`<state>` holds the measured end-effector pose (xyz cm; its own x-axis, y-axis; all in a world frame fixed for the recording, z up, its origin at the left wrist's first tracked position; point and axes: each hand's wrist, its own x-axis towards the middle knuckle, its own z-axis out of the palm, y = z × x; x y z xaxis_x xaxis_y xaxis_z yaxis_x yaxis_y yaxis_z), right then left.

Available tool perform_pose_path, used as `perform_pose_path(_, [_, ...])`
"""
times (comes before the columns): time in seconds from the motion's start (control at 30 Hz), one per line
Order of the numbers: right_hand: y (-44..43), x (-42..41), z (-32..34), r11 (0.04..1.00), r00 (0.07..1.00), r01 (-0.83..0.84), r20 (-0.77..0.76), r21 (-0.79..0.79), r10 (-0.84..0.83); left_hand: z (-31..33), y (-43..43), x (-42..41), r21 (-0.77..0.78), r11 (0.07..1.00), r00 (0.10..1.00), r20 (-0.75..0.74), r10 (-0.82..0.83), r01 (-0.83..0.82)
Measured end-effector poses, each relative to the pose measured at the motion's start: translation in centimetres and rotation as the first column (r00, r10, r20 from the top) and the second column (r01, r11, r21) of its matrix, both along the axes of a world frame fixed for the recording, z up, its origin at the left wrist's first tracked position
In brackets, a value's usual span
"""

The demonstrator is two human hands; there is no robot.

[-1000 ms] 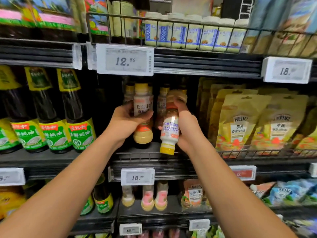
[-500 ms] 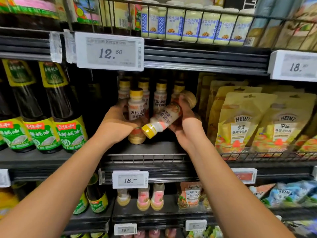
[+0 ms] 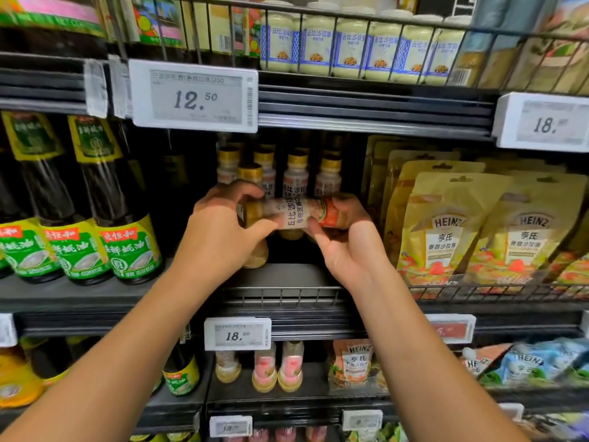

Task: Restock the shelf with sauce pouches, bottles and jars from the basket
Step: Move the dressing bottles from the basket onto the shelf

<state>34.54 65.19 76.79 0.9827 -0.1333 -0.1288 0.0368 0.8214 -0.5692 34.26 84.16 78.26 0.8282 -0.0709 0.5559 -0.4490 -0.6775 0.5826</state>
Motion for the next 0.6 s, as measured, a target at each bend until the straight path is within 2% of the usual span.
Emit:
perform_pose_path(0.13, [-0.6, -0.6, 0.3, 0.998, 0.999, -0.047, -0.014, 0.034, 0.048, 1.2, 0.2, 0.7, -0.072, 0.996, 0.998, -0.021, -0.064, 0.062])
perform_pose_path(0.27, [-1.1, -1.1, 0.6, 0.998, 0.998, -0.061, -0.008, 0.009, 0.061, 3.0, 0.4, 1.6, 0.012, 0.991, 0.990, 0.023, -0.136, 0.136])
perform_pose_path(0.43, [-1.6, -1.0, -0.1, 0.969, 0.986, -0.160, -0.075, -0.190, 0.148, 5.9, 0.6, 3.9, 0.201, 0.932, 0.951, 0.008, -0.310, 0.303])
perform_pose_path(0.53, [-1.7, -1.3, -0.4, 0.931, 0.968, -0.252, -0.054, -0.264, 0.246, 7.2, 0.8, 5.2, 0.174, 0.897, 0.913, -0.041, -0.406, 0.407])
perform_pose_path(0.6, [-1.7, -1.5, -0.6, 0.848, 0.948, -0.299, -0.032, -0.438, 0.318, 7.6, 0.8, 5.7, 0.125, 0.892, 0.901, -0.052, -0.431, 0.434])
